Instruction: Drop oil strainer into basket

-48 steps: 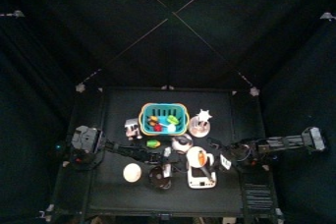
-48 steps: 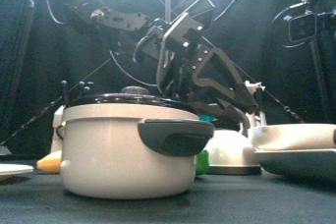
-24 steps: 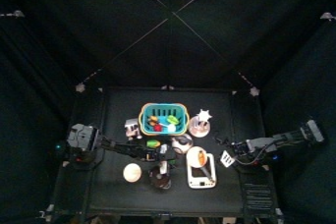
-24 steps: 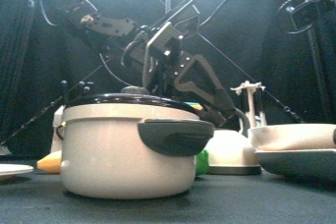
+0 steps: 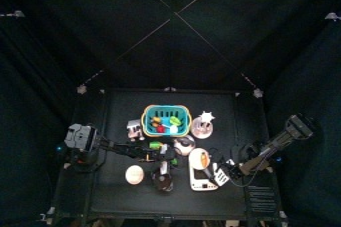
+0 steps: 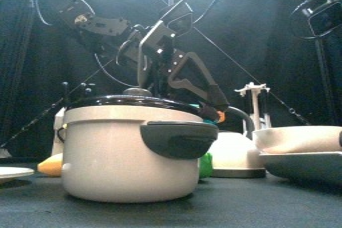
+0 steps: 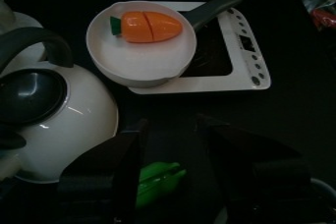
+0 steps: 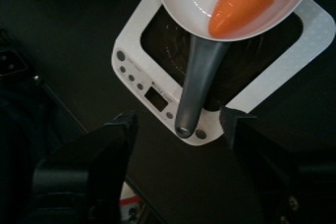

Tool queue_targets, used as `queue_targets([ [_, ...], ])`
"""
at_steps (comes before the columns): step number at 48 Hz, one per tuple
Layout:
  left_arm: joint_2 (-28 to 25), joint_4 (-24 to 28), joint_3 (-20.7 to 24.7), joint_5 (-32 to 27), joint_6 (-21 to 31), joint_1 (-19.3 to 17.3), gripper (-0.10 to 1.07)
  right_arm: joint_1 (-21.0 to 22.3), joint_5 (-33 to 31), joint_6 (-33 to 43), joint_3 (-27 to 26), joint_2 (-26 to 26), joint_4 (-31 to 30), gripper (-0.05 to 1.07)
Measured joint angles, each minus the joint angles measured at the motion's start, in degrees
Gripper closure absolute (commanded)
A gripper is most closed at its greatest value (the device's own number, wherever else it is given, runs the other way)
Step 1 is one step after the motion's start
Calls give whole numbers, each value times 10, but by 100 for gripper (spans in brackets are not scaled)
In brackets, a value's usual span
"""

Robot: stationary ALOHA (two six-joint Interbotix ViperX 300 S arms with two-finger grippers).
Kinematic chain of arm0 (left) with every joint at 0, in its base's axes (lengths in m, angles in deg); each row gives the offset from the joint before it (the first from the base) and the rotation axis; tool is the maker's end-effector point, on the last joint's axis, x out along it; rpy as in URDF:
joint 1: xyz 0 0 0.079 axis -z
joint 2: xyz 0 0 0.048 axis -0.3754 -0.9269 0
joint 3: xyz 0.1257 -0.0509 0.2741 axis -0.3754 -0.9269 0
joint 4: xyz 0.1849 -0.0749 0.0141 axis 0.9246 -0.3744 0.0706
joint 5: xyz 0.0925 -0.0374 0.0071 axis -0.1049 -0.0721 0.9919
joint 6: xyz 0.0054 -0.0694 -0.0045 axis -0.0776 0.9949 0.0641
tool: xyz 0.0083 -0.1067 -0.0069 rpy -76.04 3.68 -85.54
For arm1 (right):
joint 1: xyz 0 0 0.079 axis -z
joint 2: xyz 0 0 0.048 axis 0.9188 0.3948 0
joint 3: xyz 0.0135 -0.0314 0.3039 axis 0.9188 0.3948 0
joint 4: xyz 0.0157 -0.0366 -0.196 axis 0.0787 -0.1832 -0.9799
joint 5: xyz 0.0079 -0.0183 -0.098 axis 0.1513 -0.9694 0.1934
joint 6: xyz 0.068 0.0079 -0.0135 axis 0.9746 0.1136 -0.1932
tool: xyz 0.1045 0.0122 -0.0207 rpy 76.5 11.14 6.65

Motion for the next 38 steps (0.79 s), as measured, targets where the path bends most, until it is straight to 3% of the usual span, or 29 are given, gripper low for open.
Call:
queue_targets([
  [9,-1,0,-3,0,1,0,15,-11,-24,13,0,23,-18,-1],
  [26,0,-2,-10,0,3,0,15,4,36,12,-6,85,-33,0],
  [38,6,0,-18,1,0,2,15,19,46,12,7,98,-39,0],
])
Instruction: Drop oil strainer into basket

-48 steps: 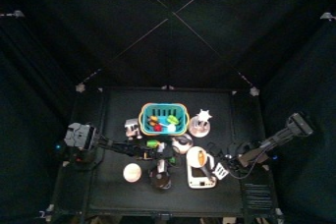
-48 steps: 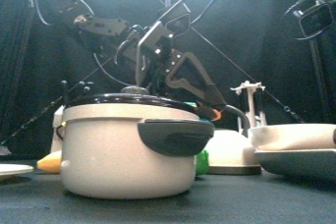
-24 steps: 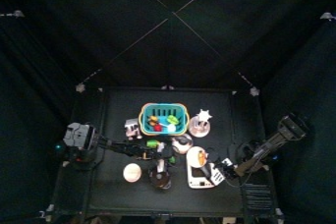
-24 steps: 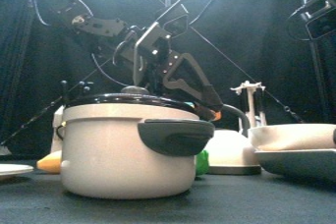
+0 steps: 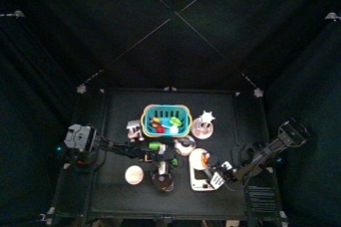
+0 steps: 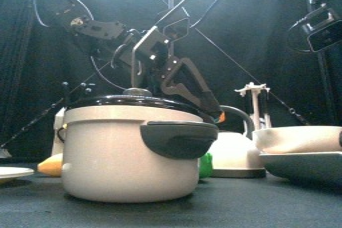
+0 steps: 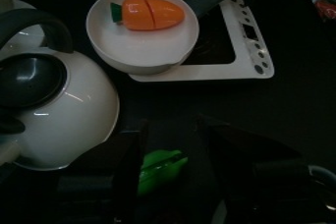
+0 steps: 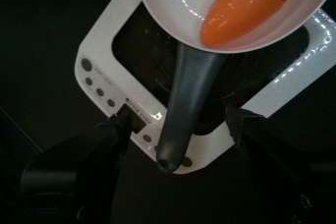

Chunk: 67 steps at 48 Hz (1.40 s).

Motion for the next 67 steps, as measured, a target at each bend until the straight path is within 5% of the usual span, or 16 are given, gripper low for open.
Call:
queue_targets([
  [9,22,4,-19,4,1,0,15,7,7,0,3,16,-3,6],
  [38,83,1,-89,43,4,2,15,10,4,-4,12,8,-2,54],
  [67,96,-12,-112,52,2,1,15,5,-30,-5,47,-69,-20,59],
])
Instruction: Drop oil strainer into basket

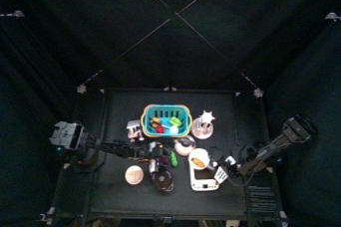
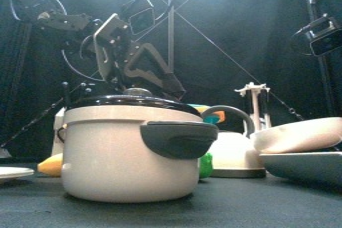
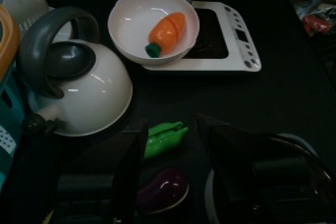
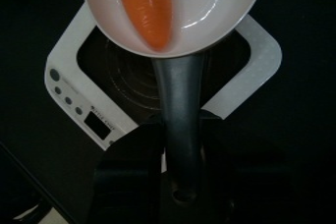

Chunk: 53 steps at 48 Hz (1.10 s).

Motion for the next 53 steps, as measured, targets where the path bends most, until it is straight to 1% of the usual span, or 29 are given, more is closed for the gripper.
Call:
queue_targets([
  [15,35,-5,-18,0,1,-14,15,0,68,0,29,-1,10,59],
  [20,39,-6,-21,1,2,-17,15,0,76,0,32,-1,12,63],
  [30,39,-6,-28,1,1,-19,15,0,76,-2,47,-1,-4,77],
  [42,43,-6,-28,1,1,-21,15,-16,69,0,53,-2,-40,78],
  [53,43,-15,-28,1,2,-24,15,-25,19,0,33,-9,-85,78],
])
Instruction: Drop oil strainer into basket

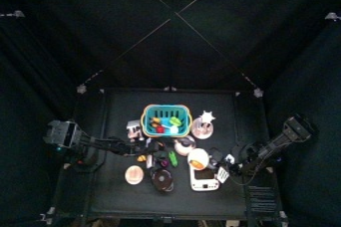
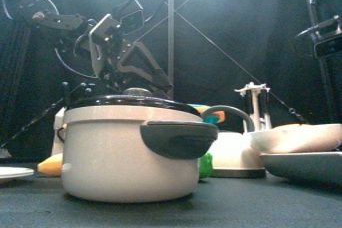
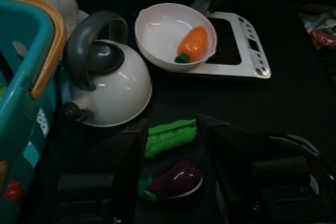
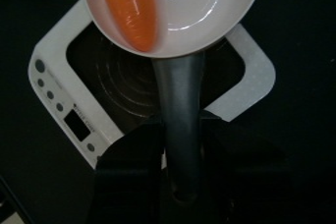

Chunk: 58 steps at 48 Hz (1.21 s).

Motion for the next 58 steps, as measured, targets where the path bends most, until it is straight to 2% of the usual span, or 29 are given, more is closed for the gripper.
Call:
queue_targets([
  [14,1,-4,-4,0,0,-4,15,-6,-29,0,-13,-16,-25,78],
  [29,18,-4,-18,0,0,-6,15,-7,-50,0,-13,-62,-67,78],
  [41,30,-20,-28,0,0,-11,15,-11,-52,0,-5,-83,-71,79],
  [47,29,-25,-29,0,0,-11,15,-17,-39,1,6,-83,-66,78],
  [58,30,-27,-29,0,0,-11,15,-4,38,4,42,-80,-44,78],
])
